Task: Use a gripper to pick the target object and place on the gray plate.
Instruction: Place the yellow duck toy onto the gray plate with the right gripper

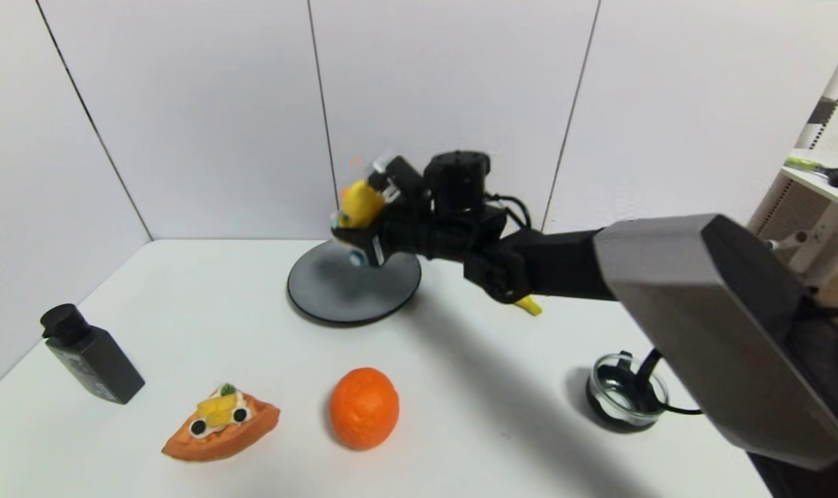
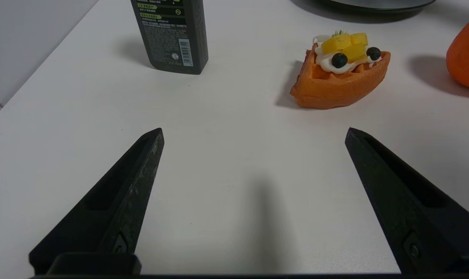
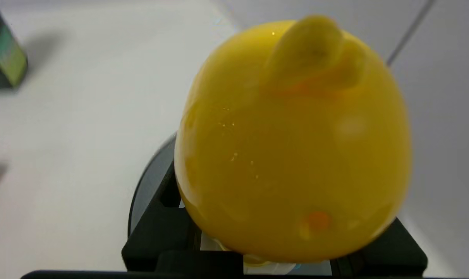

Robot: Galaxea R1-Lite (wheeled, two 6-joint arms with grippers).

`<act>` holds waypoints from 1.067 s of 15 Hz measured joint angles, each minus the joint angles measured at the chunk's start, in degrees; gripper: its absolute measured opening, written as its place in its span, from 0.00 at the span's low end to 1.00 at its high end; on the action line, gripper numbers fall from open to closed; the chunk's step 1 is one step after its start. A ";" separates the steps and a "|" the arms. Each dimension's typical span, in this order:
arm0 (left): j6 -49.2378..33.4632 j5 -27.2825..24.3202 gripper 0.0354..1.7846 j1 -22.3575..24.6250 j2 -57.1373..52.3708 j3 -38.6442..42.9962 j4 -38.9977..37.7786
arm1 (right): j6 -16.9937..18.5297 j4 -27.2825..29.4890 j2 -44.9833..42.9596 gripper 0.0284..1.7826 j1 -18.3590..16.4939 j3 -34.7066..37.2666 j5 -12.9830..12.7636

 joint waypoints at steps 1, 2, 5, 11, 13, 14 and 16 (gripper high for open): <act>0.00 -0.02 0.94 0.00 0.00 0.00 0.00 | -0.60 2.05 2.56 0.46 0.77 -0.49 0.05; 0.00 -0.02 0.94 0.00 0.00 0.00 -0.02 | -0.79 2.56 4.50 0.46 1.24 -0.72 0.07; 0.00 -0.02 0.94 0.00 0.00 0.00 0.02 | -0.84 1.61 8.29 0.39 1.65 -1.16 0.24; 0.01 0.00 0.94 0.00 0.00 0.00 0.00 | -0.63 2.16 7.85 0.57 1.29 -1.10 0.10; -0.02 -0.02 0.94 0.00 0.00 0.00 0.00 | -0.51 2.12 5.49 0.66 1.10 -1.18 0.07; 0.00 0.00 0.94 0.00 0.00 0.00 -0.02 | -0.43 2.43 3.75 0.70 1.10 -1.18 0.11; 0.00 0.04 0.94 0.00 0.00 0.00 0.00 | -0.10 2.93 -0.16 0.76 1.10 -1.07 0.21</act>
